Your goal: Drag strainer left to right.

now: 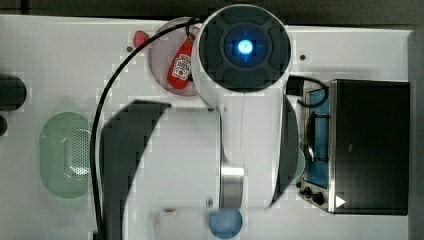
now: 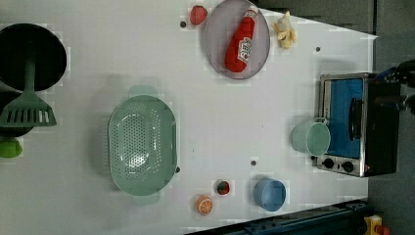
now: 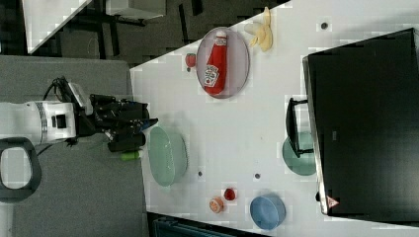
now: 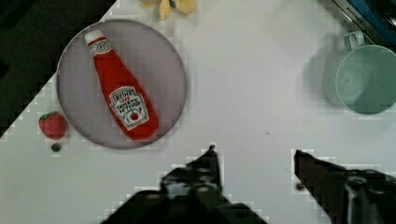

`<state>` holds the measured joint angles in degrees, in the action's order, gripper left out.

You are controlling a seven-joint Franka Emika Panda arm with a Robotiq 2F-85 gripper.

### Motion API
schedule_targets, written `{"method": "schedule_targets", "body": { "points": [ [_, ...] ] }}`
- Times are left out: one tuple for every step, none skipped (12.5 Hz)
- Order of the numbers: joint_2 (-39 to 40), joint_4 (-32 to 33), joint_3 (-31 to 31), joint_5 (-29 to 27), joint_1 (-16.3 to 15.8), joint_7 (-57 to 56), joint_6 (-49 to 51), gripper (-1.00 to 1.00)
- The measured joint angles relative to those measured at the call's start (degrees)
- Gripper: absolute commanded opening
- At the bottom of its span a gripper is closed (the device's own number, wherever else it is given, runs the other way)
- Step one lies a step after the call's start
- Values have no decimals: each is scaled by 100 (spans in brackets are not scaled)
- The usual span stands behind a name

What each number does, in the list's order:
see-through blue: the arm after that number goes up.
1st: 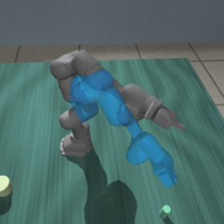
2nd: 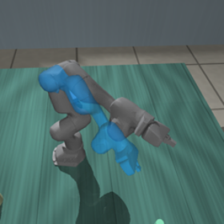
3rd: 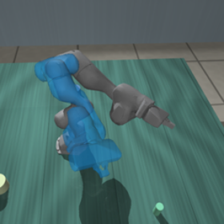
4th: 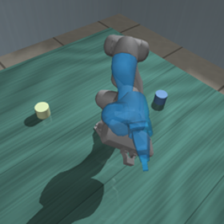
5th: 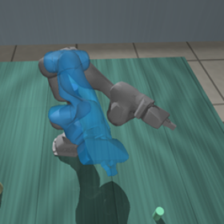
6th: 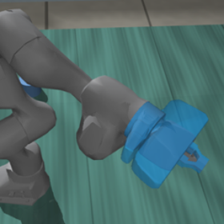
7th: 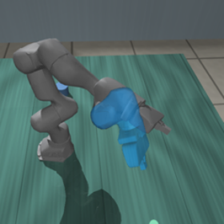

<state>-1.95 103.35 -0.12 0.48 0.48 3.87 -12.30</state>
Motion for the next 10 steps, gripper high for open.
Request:
{"method": "schedule_targets", "body": {
  "points": [
    [-509,610,25,27,1,42,175,59],
    [-1116,1136,45,74,13,52,450,81],
    [-1658,1483,42,54,31,66,639,99],
    [-2048,1561,-8,35,69,75,668,100],
    [-2315,1505,-62,-53,70,76,629,100],
    [-2478,1393,-122,-187,11,79,673,100],
    [-2548,1270,-253,-180,-29,80,617,100],
    [-2548,1214,-480,-167,-28,142,498,100],
    [-2427,1119,-736,-198,-59,301,469,100],
    [-2181,1013,-1056,-207,-85,491,439,100]
  ]
}}
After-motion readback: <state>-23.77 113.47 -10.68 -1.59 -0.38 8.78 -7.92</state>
